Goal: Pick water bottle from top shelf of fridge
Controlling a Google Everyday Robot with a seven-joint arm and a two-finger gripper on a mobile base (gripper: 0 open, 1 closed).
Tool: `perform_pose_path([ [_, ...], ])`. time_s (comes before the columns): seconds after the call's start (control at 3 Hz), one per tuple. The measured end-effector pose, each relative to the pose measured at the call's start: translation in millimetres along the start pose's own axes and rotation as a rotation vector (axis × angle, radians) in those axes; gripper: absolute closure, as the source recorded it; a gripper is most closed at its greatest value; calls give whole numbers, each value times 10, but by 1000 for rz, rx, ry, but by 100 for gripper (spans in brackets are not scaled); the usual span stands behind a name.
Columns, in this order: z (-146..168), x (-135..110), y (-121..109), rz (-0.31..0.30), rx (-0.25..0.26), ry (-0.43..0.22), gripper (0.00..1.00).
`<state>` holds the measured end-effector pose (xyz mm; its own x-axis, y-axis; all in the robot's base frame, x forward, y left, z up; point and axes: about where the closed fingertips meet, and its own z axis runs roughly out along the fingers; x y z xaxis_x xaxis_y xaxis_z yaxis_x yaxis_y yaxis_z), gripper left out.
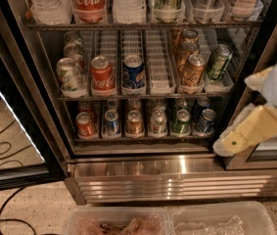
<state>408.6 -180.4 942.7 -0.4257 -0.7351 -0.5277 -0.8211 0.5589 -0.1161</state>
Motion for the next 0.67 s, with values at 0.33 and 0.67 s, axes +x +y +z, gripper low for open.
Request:
perform_pose_path([
  [0.33,257,-17,453,202,-12,-124,0],
  [0.67,594,-17,645,309,-16,-248,0],
])
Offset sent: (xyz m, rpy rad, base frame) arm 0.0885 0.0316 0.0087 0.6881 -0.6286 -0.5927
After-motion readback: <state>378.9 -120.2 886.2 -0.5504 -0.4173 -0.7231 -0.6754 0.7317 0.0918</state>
